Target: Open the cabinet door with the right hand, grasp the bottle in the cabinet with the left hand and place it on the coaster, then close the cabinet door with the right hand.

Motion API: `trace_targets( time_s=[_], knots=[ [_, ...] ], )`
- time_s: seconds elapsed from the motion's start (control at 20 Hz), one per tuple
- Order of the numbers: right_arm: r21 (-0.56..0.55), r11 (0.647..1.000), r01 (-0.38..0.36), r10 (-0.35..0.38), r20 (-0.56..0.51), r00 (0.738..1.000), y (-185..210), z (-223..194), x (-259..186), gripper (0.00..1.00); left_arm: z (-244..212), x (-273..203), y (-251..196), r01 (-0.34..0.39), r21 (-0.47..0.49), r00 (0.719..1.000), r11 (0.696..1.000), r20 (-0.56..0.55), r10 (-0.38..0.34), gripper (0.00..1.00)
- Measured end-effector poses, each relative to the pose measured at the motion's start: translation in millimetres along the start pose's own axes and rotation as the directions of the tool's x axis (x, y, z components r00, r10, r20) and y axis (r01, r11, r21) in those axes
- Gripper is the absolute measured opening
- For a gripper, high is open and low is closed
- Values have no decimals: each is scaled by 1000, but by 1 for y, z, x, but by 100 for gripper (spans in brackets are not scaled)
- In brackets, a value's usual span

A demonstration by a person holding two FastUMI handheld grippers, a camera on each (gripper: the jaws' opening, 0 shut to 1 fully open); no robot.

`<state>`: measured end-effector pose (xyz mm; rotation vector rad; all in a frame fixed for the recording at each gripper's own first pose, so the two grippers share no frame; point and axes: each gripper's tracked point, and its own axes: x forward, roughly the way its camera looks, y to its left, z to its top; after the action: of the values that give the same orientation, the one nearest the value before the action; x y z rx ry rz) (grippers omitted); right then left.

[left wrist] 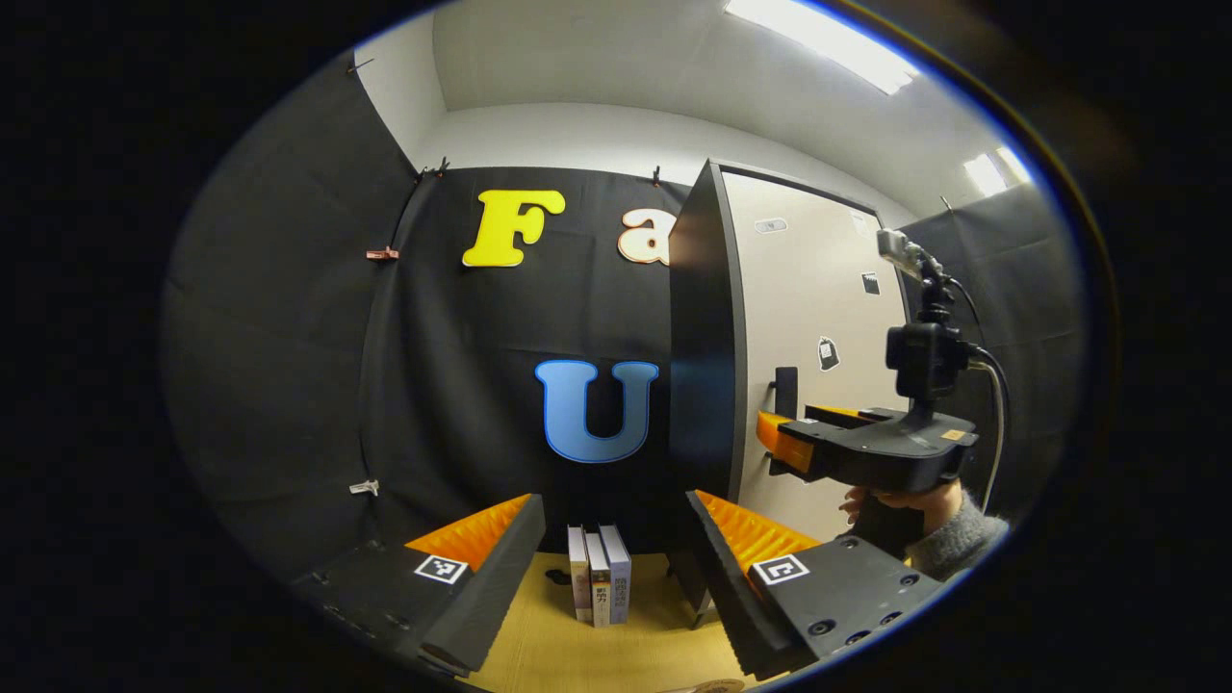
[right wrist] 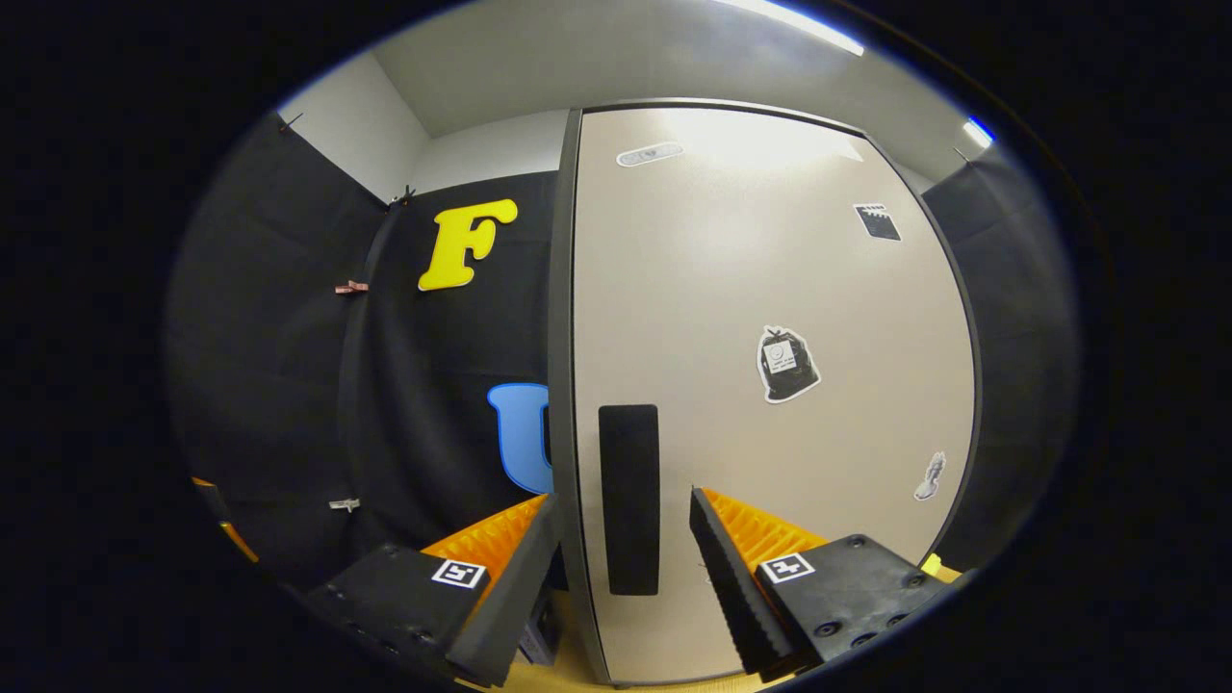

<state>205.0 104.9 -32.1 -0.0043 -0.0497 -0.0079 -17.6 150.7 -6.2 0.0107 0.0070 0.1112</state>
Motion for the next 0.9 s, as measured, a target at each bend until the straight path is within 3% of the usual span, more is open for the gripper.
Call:
trace_targets(
  time_s=[0.1, 0.2, 0.25, 0.3, 0.4, 0.45, 0.5, 0.55, 0.6, 0.65, 0.7, 0.75, 0.9],
  knots=[
    [-8, 1000, 18, -18, -2, 1000, 0, -2, 8, 83, -3, -2, 8, -9, 1, 1000, 1000, -12, 9, 92],
    [-6, 999, 37, -37, -1, 999, -4, -5, 13, 68, -3, -4, 15, -24, 1, 1000, 1000, -12, 24, 92],
    [-6, 999, 37, -37, -2, 999, -3, -5, 14, 50, -3, -6, 18, -29, 0, 1000, 1000, -11, 29, 92],
    [-8, 999, 51, -51, -5, 999, -4, -6, 19, 43, -3, -8, 20, -34, -1, 999, 999, -10, 34, 92],
    [-28, 997, 70, -72, -51, 996, -6, -15, 12, 42, -2, -12, 22, -36, -6, 999, 999, -10, 36, 92],
    [-29, 997, 78, -79, -29, 996, -7, -12, 18, 34, -2, -16, 23, -39, -9, 999, 999, -9, 38, 92],
    [-23, 996, 88, -89, -49, 995, -7, -15, 18, 34, -1, -19, 24, -42, -11, 999, 999, -10, 42, 92],
    [-24, 996, 90, -91, -44, 995, -7, -13, 18, 23, -2, -22, 26, -45, -14, 999, 999, -10, 45, 92],
    [-17, 995, 94, -95, -61, 994, -7, -16, 17, 23, -1, -26, 28, -50, -16, 999, 999, -9, 50, 92],
    [-29, 995, 92, -93, -60, 994, -6, -14, 17, 14, 1, -30, 30, -54, -16, 999, 998, -7, 54, 92],
    [-37, 995, 90, -93, -62, 994, -7, -12, 13, 13, 4, -34, 31, -57, -17, 998, 998, -2, 57, 92],
    [-45, 996, 76, -79, -66, 995, -6, -13, 12, 6, 6, -37, 33, -61, -16, 998, 998, 4, 61, 92],
    [-27, 999, 48, -50, -84, 995, -4, -9, -6, 6, 12, -43, 35, -65, -10, 998, 998, 19, 65, 92]
  ],
)
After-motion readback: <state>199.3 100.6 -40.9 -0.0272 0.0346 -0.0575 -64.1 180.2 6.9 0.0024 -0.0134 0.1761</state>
